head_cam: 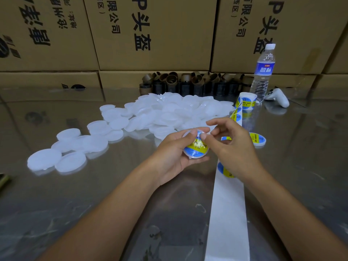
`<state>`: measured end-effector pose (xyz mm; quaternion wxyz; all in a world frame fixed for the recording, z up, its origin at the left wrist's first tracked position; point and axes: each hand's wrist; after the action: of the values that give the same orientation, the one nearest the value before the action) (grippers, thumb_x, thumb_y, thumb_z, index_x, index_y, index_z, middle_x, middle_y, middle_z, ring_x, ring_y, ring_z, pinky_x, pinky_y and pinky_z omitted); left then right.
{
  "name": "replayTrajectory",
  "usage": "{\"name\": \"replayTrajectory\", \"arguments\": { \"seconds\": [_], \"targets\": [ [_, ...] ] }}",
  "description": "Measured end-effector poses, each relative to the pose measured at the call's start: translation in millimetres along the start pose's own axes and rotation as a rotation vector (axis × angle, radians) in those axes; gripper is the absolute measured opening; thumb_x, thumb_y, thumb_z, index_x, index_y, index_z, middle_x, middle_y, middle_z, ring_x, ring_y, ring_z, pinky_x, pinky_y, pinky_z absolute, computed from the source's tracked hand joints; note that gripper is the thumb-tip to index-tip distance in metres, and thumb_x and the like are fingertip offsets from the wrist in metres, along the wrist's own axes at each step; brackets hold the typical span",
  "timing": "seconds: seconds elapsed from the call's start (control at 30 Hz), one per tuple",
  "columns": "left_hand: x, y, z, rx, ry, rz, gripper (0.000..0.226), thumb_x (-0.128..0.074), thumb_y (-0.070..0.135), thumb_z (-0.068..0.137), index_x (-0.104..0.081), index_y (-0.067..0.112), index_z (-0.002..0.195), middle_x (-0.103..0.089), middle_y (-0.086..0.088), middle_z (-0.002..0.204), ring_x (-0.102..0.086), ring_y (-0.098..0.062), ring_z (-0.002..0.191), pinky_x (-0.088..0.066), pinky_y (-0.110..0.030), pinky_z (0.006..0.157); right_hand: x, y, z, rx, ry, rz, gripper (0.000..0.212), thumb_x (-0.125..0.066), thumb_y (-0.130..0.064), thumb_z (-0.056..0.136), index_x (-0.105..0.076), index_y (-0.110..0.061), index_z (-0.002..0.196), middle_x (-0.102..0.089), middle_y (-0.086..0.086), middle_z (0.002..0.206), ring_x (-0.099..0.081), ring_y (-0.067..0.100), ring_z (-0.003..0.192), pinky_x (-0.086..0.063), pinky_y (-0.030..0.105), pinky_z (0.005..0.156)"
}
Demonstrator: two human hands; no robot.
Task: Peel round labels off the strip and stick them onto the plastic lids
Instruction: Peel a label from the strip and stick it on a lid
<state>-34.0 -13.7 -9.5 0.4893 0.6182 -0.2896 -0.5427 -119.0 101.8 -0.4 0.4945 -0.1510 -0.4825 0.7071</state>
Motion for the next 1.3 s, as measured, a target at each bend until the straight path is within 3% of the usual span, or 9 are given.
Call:
{"name": "replayTrajectory", "arguments": {
  "seconds": [0.13, 0.27, 0.43, 0.53, 0.67, 0.87, 1.07, 1.2, 1.3],
  "targets": [
    [0.4, 0.1, 0.9, -0.089, -0.009, 0.045, 0.033, -0.051, 0.030, 0.087, -0.065, 0.017, 0.113, -0.070, -0.002, 0.106, -0.065, -0.015, 0.100, -0.051, -0.030, 0.092, 0.7, -0.3, 1.2, -0.095, 0.011, 0.020, 0.011, -0.068, -0.029, 0.083, -0.063, -0.022, 0.090, -0.065, -0.001, 0.080, -0.060, 0.006, 0.075, -0.046, 0.014, 0.067],
    [0.8, -0.3, 0.6, -0.096, -0.038, 0.041, 0.032, -0.052, 0.031, 0.087, -0.065, 0.020, 0.113, -0.071, -0.001, 0.104, -0.068, -0.014, 0.095, -0.055, -0.025, 0.086, 0.5, -3.2, -0.2, -0.103, -0.112, 0.040, 0.018, -0.058, -0.023, 0.091, -0.065, -0.020, 0.075, -0.071, 0.007, 0.074, -0.066, 0.012, 0.069, -0.053, 0.024, 0.068],
    [1.2, -3.8, 1.3, -0.121, 0.116, 0.244, 0.018, -0.055, 0.020, 0.094, -0.068, 0.008, 0.100, -0.073, -0.002, 0.085, -0.067, -0.006, 0.075, -0.052, -0.017, 0.071, 2.2, -2.7, 0.6, -0.103, -0.032, 0.035, 0.020, -0.057, -0.025, 0.092, -0.066, -0.020, 0.074, -0.071, 0.010, 0.076, -0.067, 0.028, 0.078, -0.053, 0.035, 0.073],
    [2.4, -3.5, 1.4, -0.163, 0.190, 0.287, 0.023, -0.058, 0.021, 0.092, -0.068, 0.002, 0.102, -0.070, -0.005, 0.083, -0.061, -0.006, 0.065, -0.048, -0.018, 0.064, 2.3, -3.3, -0.4, -0.132, -0.094, 0.061, 0.015, -0.059, -0.028, 0.091, -0.068, -0.019, 0.082, -0.073, 0.008, 0.077, -0.068, 0.023, 0.081, -0.052, 0.033, 0.078],
    [1.3, -3.4, 1.0, -0.174, 0.232, 0.278, 0.028, -0.059, 0.022, 0.091, -0.067, -0.001, 0.106, -0.070, -0.007, 0.083, -0.060, -0.008, 0.065, -0.045, -0.021, 0.065, 1.0, -2.1, -2.0, -0.148, -0.175, 0.031, 0.007, -0.063, -0.022, 0.089, -0.065, -0.022, 0.081, -0.073, 0.001, 0.068, -0.068, 0.005, 0.067, -0.051, 0.025, 0.074],
    [-0.5, -4.0, -0.2, -0.161, 0.169, 0.286, 0.035, -0.071, 0.016, 0.079, -0.065, 0.004, 0.111, -0.071, -0.008, 0.094, -0.064, -0.012, 0.078, -0.044, -0.020, 0.070, 0.6, 0.5, 0.6, -0.165, -0.056, 0.058, 0.015, -0.064, -0.022, 0.088, -0.059, -0.020, 0.101, -0.072, 0.001, 0.066, -0.067, 0.007, 0.062, -0.053, 0.031, 0.074],
    [0.2, -4.2, 0.0, -0.175, 0.184, 0.319, 0.023, -0.068, 0.000, 0.083, -0.065, 0.005, 0.105, -0.071, -0.004, 0.089, -0.063, -0.004, 0.068, -0.046, -0.014, 0.061, -0.3, 1.3, 1.2, -0.175, -0.056, 0.003, 0.016, -0.051, -0.025, 0.096, -0.062, -0.016, 0.089, -0.068, -0.002, 0.059, -0.066, 0.011, 0.061, -0.050, 0.029, 0.066],
    [-3.0, -3.0, -0.5, -0.182, 0.207, 0.321, 0.014, -0.059, 0.018, 0.092, -0.065, 0.007, 0.098, -0.069, -0.003, 0.079, -0.060, -0.008, 0.063, -0.046, -0.019, 0.062, 1.4, -0.1, 1.3, -0.141, -0.080, -0.004, 0.018, -0.052, -0.024, 0.096, -0.064, -0.010, 0.094, -0.070, 0.003, 0.067, -0.066, 0.009, 0.060, -0.051, 0.028, 0.066],
    [-2.2, -0.7, -0.3, -0.189, 0.267, 0.310, 0.020, -0.054, 0.021, 0.096, -0.064, 0.004, 0.100, -0.068, -0.004, 0.077, -0.059, -0.012, 0.064, -0.046, -0.025, 0.064, 1.6, -1.6, 0.5, -0.107, -0.133, 0.023, 0.004, -0.060, -0.026, 0.090, -0.063, -0.025, 0.091, -0.071, 0.004, 0.069, -0.066, 0.015, 0.065, -0.052, 0.035, 0.073]
  ]
}}
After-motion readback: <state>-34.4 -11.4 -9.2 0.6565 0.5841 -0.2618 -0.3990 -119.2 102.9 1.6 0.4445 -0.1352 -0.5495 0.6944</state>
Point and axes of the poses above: each hand's wrist, its own z-axis towards the middle knuckle, its own x-axis out of the back of the hand, y = z × x
